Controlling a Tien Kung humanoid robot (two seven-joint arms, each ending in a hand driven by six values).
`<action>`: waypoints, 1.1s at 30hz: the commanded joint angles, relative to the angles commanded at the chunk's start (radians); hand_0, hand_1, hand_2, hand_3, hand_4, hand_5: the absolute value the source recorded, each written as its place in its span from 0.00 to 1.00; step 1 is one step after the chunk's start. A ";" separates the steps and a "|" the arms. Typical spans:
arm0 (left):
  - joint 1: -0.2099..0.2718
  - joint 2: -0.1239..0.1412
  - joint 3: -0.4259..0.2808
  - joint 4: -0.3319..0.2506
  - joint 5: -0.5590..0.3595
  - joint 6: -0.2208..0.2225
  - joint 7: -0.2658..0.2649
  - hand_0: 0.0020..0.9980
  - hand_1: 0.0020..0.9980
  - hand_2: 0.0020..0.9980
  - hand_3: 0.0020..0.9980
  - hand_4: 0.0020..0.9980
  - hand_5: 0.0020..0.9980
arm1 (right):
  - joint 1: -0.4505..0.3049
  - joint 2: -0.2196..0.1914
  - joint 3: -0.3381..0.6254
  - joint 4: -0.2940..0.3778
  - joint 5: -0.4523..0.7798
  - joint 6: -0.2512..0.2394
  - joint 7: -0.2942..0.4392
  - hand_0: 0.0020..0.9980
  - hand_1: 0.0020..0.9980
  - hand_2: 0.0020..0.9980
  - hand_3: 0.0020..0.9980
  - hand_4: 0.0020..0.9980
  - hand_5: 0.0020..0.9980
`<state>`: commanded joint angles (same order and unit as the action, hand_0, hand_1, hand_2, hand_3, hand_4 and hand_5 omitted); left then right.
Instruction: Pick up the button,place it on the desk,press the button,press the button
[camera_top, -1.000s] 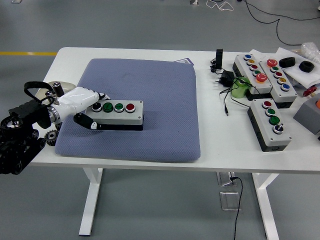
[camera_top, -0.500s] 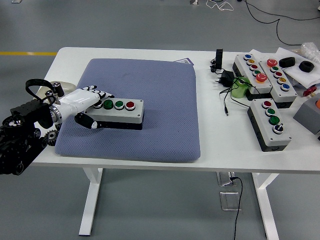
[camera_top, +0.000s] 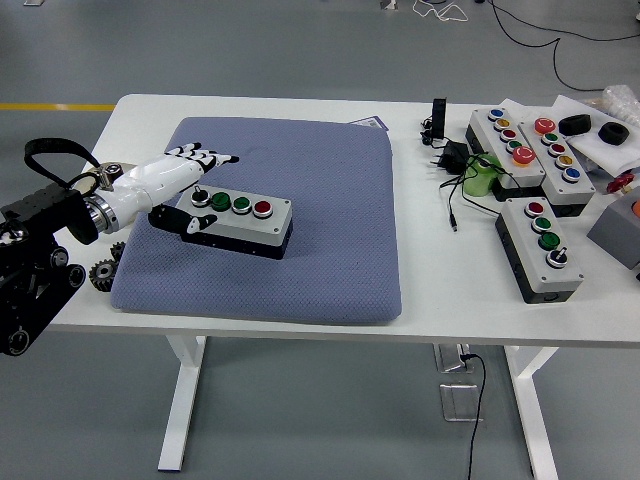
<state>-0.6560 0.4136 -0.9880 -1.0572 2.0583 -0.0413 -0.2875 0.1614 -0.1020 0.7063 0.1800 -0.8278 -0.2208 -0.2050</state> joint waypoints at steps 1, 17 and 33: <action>0.007 0.000 -0.012 -0.020 -0.003 0.005 0.009 1.00 1.00 1.00 1.00 0.46 0.00 | 0.000 0.000 0.001 0.000 -0.002 0.000 0.000 0.65 0.59 0.65 0.63 0.24 0.26; 0.036 -0.027 0.004 -0.254 0.137 -0.046 0.345 0.04 0.08 0.16 0.82 0.44 0.00 | 0.001 -0.001 0.017 0.000 -0.023 0.000 -0.004 0.65 0.59 0.65 0.63 0.24 0.26; 0.043 -0.014 0.043 -0.272 0.069 -0.173 0.382 0.00 0.00 0.03 0.79 0.34 0.00 | 0.003 0.000 0.027 0.000 -0.029 -0.001 -0.005 0.65 0.59 0.64 0.63 0.24 0.26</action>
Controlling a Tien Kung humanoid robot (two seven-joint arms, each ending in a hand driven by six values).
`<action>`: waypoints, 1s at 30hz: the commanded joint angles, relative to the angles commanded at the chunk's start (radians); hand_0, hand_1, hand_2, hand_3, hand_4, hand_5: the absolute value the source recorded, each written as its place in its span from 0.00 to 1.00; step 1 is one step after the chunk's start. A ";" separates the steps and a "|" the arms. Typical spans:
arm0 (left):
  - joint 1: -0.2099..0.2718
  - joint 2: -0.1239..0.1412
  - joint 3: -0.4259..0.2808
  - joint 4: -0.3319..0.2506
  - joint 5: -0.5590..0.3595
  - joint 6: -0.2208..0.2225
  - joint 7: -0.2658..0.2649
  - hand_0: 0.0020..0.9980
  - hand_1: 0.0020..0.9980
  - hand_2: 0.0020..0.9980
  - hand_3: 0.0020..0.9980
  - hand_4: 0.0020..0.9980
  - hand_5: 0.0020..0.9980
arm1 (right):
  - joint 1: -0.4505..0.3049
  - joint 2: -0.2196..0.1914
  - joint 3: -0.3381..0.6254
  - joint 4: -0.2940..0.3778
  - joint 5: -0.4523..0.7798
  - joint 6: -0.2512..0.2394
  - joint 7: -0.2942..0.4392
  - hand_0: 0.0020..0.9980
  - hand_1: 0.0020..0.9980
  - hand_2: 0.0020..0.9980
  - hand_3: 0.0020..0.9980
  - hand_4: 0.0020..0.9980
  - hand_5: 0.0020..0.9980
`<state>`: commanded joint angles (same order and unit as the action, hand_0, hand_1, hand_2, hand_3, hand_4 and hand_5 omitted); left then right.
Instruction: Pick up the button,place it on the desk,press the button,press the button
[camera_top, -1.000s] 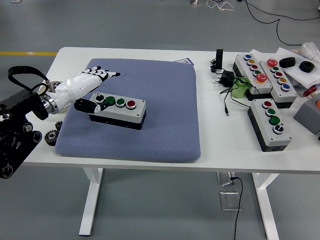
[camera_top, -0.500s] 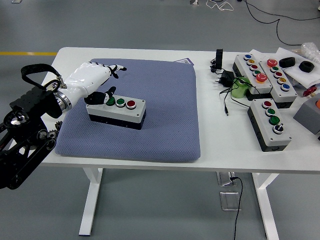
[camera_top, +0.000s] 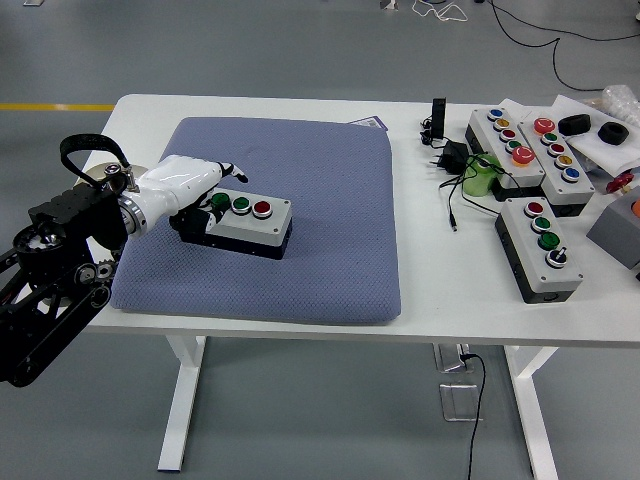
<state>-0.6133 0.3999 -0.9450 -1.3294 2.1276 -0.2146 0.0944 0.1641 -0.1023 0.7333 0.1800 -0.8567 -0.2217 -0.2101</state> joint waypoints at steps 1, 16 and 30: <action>-0.001 0.000 0.006 0.002 0.000 0.000 0.000 0.00 0.00 0.03 0.79 0.34 0.00 | 0.000 0.000 -0.001 0.000 0.000 0.000 0.000 0.65 0.59 0.64 0.63 0.24 0.26; 0.000 -0.007 0.030 0.048 0.009 -0.003 -0.001 0.00 0.00 0.03 0.78 0.35 0.00 | 0.002 0.001 -0.011 0.000 0.008 -0.001 0.000 0.65 0.59 0.64 0.63 0.24 0.26; 0.007 -0.016 0.055 0.063 0.016 -0.021 0.005 0.00 0.00 0.03 0.77 0.36 0.00 | -0.003 0.001 -0.015 0.000 0.010 -0.002 0.000 0.65 0.59 0.64 0.63 0.24 0.25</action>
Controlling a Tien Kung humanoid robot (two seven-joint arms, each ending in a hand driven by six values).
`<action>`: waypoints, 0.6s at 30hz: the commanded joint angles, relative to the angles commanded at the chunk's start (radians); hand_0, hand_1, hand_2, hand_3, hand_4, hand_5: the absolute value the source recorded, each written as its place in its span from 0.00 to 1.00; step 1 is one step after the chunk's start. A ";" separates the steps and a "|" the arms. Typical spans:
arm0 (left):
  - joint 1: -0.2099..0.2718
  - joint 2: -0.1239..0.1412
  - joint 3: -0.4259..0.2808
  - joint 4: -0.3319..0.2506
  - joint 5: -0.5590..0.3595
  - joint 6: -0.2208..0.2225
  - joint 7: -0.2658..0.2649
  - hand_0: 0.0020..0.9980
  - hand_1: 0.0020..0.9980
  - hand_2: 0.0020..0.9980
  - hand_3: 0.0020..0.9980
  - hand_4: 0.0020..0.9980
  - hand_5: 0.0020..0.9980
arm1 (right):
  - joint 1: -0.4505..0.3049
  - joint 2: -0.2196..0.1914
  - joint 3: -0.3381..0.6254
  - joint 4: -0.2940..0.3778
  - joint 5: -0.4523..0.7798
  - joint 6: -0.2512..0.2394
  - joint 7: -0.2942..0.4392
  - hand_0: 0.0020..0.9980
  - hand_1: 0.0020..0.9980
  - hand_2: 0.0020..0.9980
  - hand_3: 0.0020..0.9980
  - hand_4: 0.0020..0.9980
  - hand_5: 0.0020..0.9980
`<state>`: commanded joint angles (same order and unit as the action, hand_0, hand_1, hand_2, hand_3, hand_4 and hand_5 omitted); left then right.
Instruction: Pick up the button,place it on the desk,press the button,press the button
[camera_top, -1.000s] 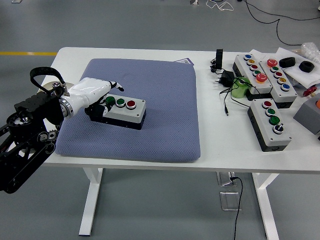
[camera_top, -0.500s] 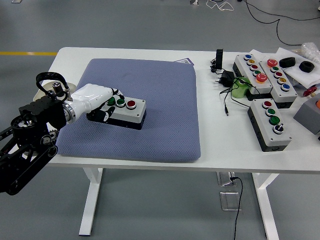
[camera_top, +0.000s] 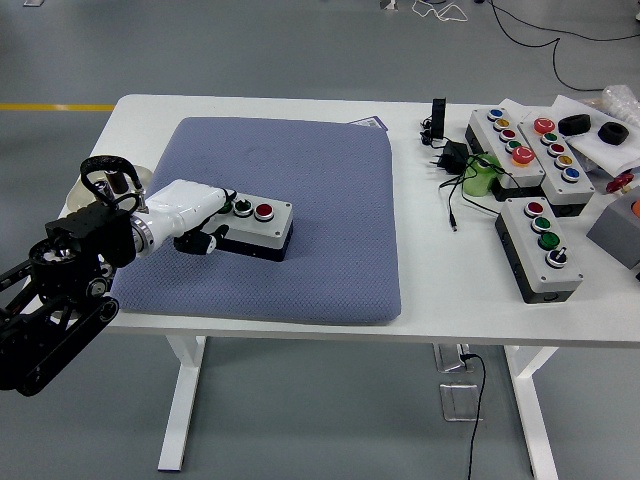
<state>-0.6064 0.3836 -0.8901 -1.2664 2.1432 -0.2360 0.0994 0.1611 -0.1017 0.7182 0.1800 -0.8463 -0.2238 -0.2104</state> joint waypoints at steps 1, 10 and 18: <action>0.000 -0.001 0.001 -0.001 0.000 0.004 -0.001 0.00 0.00 0.03 0.77 0.36 0.00 | 0.000 0.000 -0.001 0.000 0.001 0.000 0.000 0.65 0.59 0.64 0.63 0.24 0.25; 0.000 -0.008 -0.015 -0.041 -0.008 0.087 -0.014 0.00 0.00 0.03 0.77 0.36 0.00 | -0.001 -0.001 -0.008 0.000 0.007 -0.001 0.002 0.65 0.59 0.64 0.63 0.24 0.25; -0.012 -0.033 -0.011 -0.039 -0.042 0.124 -0.029 0.00 0.00 0.04 0.77 0.37 0.00 | 0.003 -0.002 -0.006 0.000 -0.003 0.002 0.001 0.65 0.59 0.64 0.63 0.23 0.25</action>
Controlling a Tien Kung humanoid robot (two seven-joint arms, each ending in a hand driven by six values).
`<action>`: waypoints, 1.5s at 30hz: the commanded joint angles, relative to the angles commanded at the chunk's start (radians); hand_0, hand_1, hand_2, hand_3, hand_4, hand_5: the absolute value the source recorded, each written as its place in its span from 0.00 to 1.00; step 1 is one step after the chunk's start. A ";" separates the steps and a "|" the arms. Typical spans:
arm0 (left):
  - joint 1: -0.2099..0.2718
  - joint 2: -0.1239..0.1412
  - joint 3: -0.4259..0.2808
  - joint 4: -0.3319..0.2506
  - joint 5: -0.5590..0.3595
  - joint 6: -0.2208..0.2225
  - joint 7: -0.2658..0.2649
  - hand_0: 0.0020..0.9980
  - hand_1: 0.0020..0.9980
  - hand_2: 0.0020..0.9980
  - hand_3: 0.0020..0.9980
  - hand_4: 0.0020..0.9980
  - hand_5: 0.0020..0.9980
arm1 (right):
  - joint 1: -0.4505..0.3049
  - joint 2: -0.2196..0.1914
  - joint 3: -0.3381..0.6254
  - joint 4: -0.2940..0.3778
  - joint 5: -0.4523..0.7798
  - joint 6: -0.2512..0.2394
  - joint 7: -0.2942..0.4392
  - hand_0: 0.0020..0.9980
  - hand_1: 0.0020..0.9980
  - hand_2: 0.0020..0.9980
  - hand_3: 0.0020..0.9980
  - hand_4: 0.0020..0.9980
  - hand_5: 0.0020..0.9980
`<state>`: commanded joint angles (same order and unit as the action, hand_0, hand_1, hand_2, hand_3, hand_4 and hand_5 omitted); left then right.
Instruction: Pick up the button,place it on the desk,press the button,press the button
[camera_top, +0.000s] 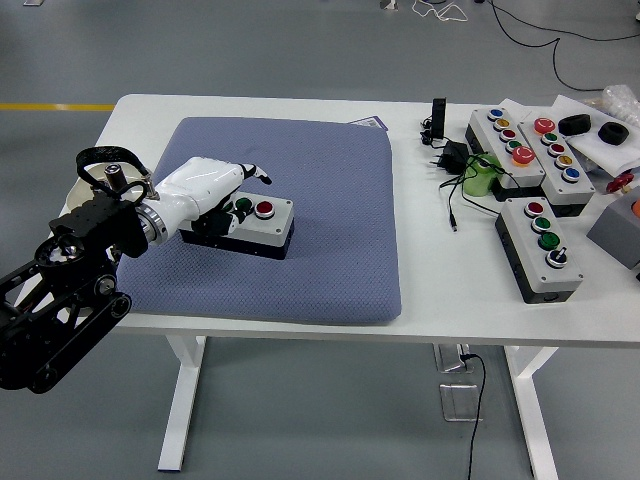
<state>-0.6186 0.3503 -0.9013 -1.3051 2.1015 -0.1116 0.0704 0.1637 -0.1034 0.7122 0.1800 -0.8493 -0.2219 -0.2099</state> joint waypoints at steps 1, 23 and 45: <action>-0.001 -0.004 0.002 0.006 0.001 -0.004 0.001 0.00 0.00 0.04 0.77 0.37 0.00 | 0.001 0.000 0.000 0.000 -0.002 0.000 0.000 0.65 0.59 0.64 0.63 0.23 0.25; -0.003 -0.007 0.034 0.046 0.002 -0.058 0.015 0.00 0.00 0.04 0.78 0.40 0.00 | 0.005 -0.001 0.005 0.000 -0.011 0.002 -0.001 0.65 0.58 0.64 0.63 0.23 0.25; 0.004 -0.008 -0.009 0.027 -0.028 -0.040 0.015 0.00 0.00 0.04 0.79 0.42 0.00 | 0.006 -0.001 0.010 0.000 -0.019 0.002 -0.001 0.65 0.58 0.64 0.63 0.23 0.25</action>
<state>-0.6148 0.3422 -0.9098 -1.2786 2.0732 -0.1511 0.0855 0.1694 -0.1048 0.7224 0.1800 -0.8680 -0.2199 -0.2113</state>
